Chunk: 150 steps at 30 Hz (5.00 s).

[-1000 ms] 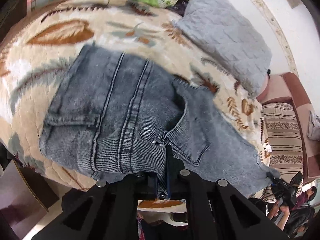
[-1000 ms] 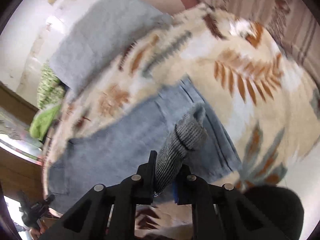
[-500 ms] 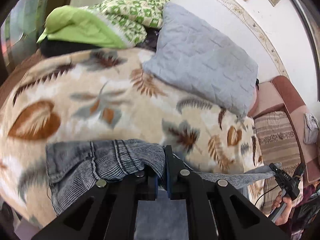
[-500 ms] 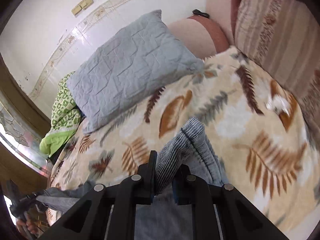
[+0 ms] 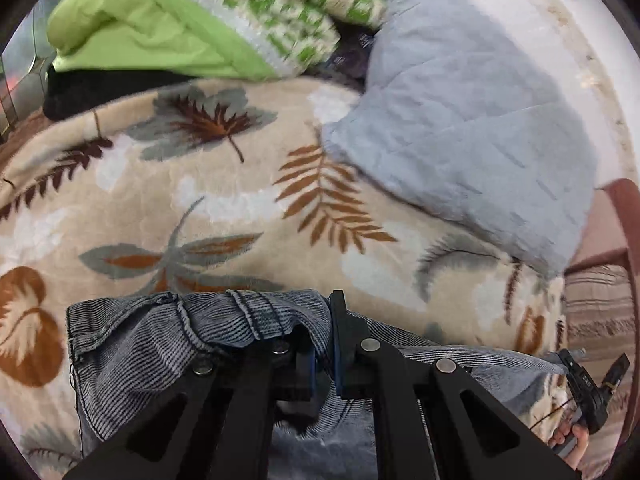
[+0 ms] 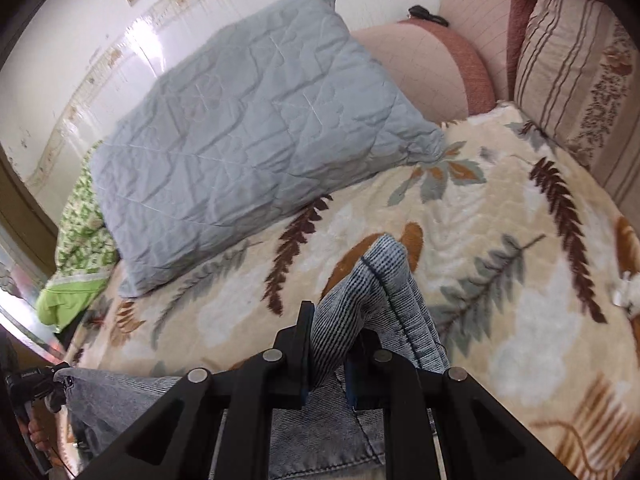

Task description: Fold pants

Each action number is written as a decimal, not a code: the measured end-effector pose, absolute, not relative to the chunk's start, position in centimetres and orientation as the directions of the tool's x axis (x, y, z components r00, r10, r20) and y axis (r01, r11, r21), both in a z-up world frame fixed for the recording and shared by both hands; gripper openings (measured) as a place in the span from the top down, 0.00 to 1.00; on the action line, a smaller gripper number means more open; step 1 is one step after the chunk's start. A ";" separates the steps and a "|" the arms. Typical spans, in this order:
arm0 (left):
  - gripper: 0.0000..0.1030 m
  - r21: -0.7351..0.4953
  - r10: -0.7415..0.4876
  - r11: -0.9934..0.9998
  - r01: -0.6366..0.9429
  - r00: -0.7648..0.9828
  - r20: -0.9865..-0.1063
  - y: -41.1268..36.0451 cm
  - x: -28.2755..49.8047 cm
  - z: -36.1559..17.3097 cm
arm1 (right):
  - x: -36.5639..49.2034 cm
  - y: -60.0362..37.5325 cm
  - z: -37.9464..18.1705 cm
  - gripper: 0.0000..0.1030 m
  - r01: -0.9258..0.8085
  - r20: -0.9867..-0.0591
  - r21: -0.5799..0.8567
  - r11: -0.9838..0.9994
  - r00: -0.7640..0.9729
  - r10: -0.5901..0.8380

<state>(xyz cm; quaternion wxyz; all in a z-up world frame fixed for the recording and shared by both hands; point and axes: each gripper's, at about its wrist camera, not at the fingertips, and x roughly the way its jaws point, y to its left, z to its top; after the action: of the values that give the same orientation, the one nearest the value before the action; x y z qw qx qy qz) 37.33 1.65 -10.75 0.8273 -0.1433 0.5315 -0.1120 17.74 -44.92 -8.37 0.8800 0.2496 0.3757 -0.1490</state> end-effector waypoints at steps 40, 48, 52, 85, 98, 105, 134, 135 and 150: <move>0.29 -0.370 -0.380 0.924 0.098 0.343 -0.859 2.3 25.4 -13.6 | 11.7 -48.1 -14.9 0.73 0.502 -0.863 0.368 0.783 0.498 0.086; 0.29 -0.285 -0.312 0.949 0.134 0.300 -0.901 1.0 23.3 -12.8 | 7.6 -45.7 -11.5 0.74 0.444 -0.882 0.255 0.859 0.471 0.019; 0.29 -0.296 -0.349 0.935 0.197 0.352 -0.868 0.7 19.5 -10.1 | 2.7 -44.7 -8.8 0.74 0.403 -0.846 0.290 0.868 0.532 0.036; 0.07 0.033 -0.146 0.966 0.258 0.642 -0.753 0.2 1.4 -6.2 | -11.7 -30.9 -4.3 0.74 0.205 -0.714 0.292 0.934 0.697 0.070; 0.07 0.122 -0.082 0.967 0.222 0.730 -0.679 -1.3 0.9 -3.9 | -10.4 -27.9 -3.3 0.74 0.132 -0.685 0.288 0.948 0.720 0.108; 0.07 0.141 -0.065 0.968 0.209 0.748 -0.660 -1.7 0.5 -2.8 | -10.2 -26.6 -2.1 0.74 0.103 -0.660 0.280 0.954 0.742 0.113; 0.07 0.163 -0.036 0.967 0.195 0.739 -0.673 -2.3 0.3 -3.1 | -10.4 -27.1 -2.4 0.74 0.112 -0.663 0.295 0.949 0.739 0.119; 0.07 0.165 -0.035 0.967 0.195 0.740 -0.672 -2.3 0.3 -3.1 | -10.4 -27.0 -2.3 0.74 0.112 -0.663 0.293 0.949 0.739 0.118; 0.07 0.183 -0.024 0.963 0.196 0.743 -0.669 -2.5 0.4 -3.0 | -10.1 -27.0 -2.4 0.74 0.110 -0.667 0.292 0.950 0.735 0.120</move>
<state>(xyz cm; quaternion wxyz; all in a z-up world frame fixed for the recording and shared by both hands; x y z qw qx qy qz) 0.44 -2.49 -2.97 0.9256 0.1216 0.3535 -0.0594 -10.11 -26.97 -2.36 0.9180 0.1580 0.3637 0.0027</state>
